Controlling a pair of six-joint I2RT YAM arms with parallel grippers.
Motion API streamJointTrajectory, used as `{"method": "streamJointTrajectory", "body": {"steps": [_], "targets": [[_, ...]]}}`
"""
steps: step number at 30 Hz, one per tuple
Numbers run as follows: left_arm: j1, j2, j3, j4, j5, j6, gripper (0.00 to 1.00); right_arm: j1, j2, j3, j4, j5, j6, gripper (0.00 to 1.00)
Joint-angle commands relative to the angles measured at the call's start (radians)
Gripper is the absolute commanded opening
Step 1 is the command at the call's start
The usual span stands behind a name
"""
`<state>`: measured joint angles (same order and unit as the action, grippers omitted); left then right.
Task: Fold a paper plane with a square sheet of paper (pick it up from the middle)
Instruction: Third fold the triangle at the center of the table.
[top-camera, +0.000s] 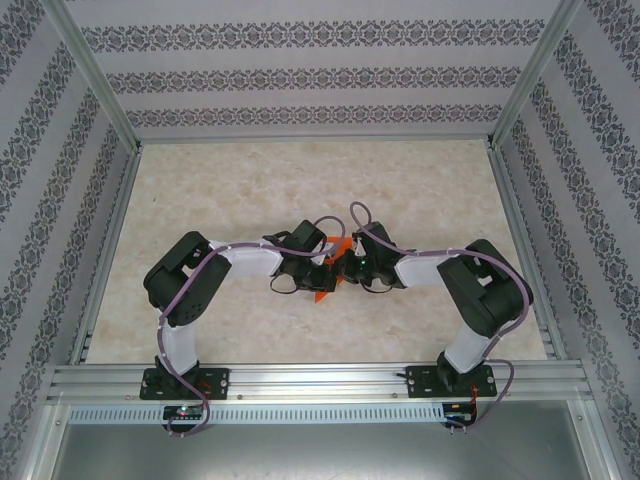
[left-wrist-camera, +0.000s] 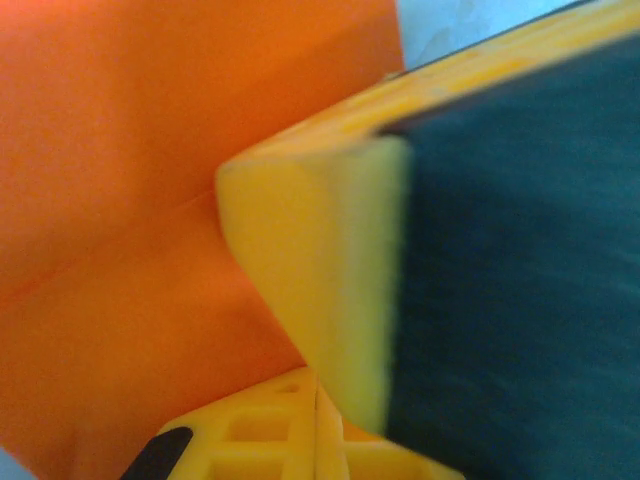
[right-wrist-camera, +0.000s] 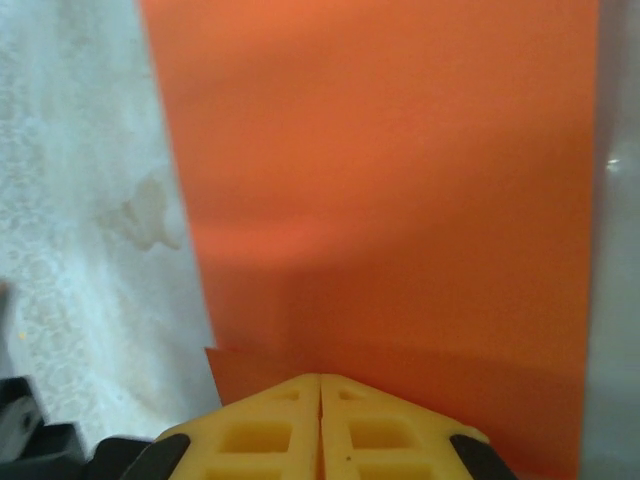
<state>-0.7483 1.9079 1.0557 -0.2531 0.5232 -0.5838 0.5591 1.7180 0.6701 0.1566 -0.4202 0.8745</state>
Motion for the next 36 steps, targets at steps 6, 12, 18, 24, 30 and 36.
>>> {"method": "streamJointTrajectory", "body": {"steps": [6, 12, 18, 24, 30, 36], "targets": [[0.000, -0.023, -0.051, -0.057, 0.007, 0.066, 0.09, -0.001, 0.063, -0.026, -0.046, 0.079, -0.016, 0.07], [0.001, -0.078, -0.126, -0.077, 0.034, 0.080, 0.10, -0.001, 0.062, -0.017, -0.069, 0.096, -0.022, 0.07], [0.004, -0.139, -0.205, -0.069, 0.035, 0.068, 0.10, -0.001, 0.078, 0.003, -0.087, 0.100, -0.030, 0.07], [0.007, -0.158, -0.243, -0.065, 0.043, 0.076, 0.11, -0.001, 0.079, 0.015, -0.103, 0.100, -0.037, 0.07], [0.012, -0.136, -0.235, -0.067, 0.039, 0.065, 0.11, 0.018, 0.066, 0.010, -0.077, 0.122, -0.008, 0.08], [0.013, -0.141, -0.275, -0.049, 0.042, 0.029, 0.11, 0.042, 0.084, 0.044, -0.130, 0.111, -0.007, 0.08]]}}
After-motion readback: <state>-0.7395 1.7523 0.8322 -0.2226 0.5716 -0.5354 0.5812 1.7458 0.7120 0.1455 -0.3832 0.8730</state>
